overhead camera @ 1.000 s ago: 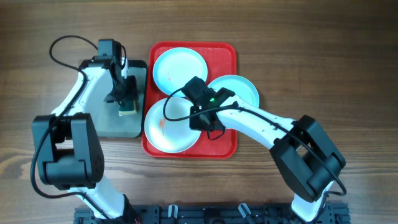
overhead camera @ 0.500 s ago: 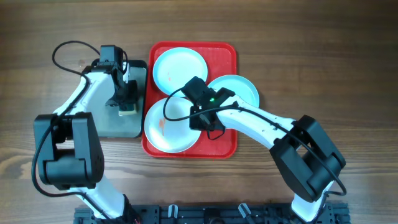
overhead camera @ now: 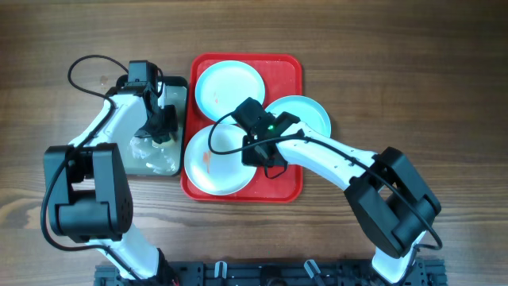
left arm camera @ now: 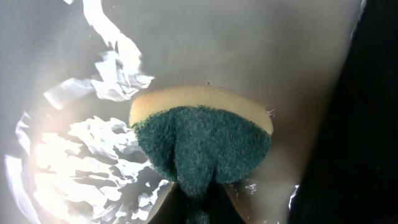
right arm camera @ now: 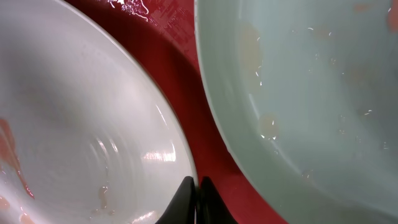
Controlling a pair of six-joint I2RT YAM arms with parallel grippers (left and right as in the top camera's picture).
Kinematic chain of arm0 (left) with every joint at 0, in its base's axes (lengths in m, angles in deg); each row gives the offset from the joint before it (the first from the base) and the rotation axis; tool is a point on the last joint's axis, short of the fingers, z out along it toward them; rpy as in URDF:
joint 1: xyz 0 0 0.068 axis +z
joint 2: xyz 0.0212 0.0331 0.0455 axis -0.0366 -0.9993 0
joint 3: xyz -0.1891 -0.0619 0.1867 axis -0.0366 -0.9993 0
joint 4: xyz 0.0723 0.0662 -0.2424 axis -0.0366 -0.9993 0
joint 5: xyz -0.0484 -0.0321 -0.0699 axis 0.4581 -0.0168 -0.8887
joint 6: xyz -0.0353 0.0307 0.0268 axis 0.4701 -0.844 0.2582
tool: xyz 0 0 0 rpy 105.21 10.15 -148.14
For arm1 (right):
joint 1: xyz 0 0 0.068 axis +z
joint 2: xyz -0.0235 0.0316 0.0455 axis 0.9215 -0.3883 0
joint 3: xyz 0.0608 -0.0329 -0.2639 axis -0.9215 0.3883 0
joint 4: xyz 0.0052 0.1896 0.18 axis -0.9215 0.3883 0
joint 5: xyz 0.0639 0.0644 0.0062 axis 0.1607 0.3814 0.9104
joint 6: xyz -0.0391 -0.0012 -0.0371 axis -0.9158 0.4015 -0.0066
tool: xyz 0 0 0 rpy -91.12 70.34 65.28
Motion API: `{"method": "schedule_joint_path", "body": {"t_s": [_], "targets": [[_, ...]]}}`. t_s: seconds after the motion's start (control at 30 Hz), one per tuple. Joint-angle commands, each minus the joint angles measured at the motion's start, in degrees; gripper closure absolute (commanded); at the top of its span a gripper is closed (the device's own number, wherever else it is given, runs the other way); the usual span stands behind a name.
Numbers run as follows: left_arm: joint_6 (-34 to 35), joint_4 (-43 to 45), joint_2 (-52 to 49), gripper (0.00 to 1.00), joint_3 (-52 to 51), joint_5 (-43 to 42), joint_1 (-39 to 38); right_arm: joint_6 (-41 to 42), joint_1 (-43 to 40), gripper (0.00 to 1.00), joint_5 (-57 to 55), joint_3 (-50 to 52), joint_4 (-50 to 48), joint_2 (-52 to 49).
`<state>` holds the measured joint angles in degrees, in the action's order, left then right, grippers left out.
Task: Clean dirty plates on tray and stack at the side
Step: 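Lift the sponge with the left gripper above the black tray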
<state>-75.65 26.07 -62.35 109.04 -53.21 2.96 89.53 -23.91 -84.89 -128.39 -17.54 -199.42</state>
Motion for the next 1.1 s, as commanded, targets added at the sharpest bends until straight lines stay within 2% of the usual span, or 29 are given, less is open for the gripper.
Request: {"method": "schedule_joint_path", "body": {"t_s": [0.0,0.33,0.47,0.63,1.07], "targets": [[0.0,0.3,3.9,0.96,-0.4,-0.5,1.0,1.0,0.2,0.96,-1.7,0.5,-0.1,-1.0],[-0.6,2.6,21.1,0.96,-0.3,-0.3,3.2,1.1,0.2,0.96,-1.6,0.5,-0.1,-1.0],[-9.0,2.6,25.7,0.96,-0.3,-3.0,3.1,1.1,0.2,0.96,-1.6,0.5,-0.2,-1.0],[-9.1,1.9,25.8,0.96,-0.5,-5.8,3.1,1.1,0.2,0.96,-1.6,0.5,-0.2,-1.0],[-9.5,1.9,25.7,0.96,-1.1,-5.9,3.1,1.1,0.2,0.96,-1.6,0.5,-0.2,-1.0]]}}
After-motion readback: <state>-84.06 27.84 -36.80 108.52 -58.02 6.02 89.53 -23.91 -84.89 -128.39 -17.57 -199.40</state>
